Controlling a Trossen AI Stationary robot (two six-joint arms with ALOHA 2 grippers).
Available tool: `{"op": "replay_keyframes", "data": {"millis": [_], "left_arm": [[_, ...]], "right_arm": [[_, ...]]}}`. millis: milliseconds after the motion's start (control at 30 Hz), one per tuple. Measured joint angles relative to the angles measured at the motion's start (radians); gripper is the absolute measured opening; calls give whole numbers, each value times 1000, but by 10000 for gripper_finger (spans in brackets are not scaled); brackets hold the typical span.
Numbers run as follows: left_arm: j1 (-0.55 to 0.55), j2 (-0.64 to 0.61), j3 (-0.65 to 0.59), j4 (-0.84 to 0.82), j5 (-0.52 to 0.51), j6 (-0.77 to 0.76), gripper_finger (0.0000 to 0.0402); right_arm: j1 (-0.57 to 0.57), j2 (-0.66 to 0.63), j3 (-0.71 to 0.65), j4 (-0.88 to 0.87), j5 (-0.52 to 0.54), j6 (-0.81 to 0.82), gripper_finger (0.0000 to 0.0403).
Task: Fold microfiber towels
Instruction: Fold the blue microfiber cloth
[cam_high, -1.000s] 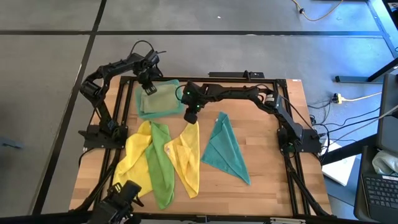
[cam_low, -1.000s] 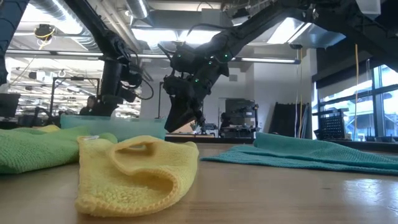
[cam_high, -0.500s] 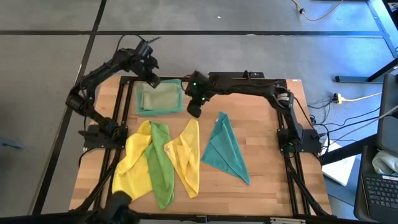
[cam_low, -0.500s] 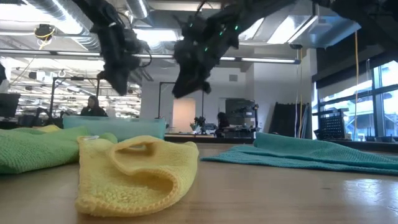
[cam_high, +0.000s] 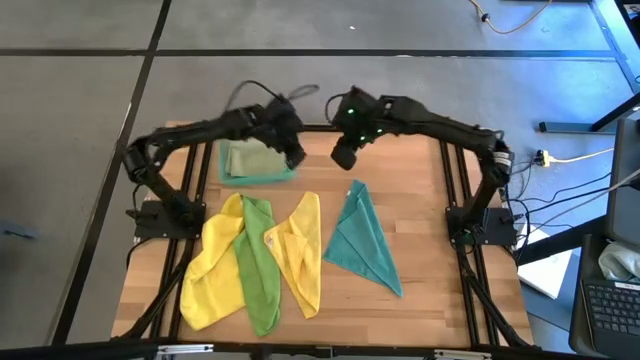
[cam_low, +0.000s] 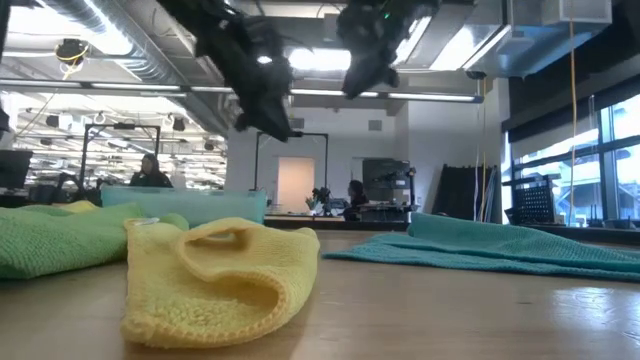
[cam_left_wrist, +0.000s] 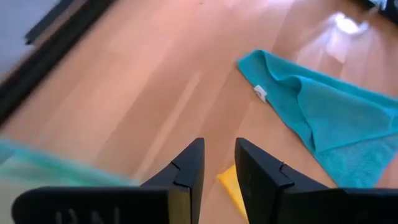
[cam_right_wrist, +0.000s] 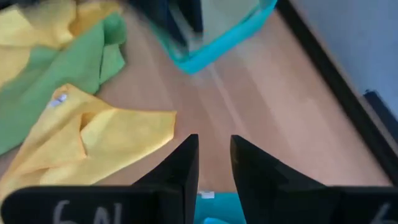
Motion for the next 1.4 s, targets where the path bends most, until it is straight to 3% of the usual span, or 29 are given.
{"op": "replay_keyframes", "data": {"millis": [233,433,1067,1400], "left_arm": [[-113,166,0,18,-26,17,81],[-128,248,-1,-122,-182,55,81],[38,246,-2,-543,-274,283,81],[149,91,-144,-544,-300,295,81]], "right_arm": [[-3,-79,0,-8,69,-28,94],[-1,-86,0,-51,73,-27,94],[1,-86,0,-65,73,-34,94],[1,-86,0,-59,73,-77,94]]}}
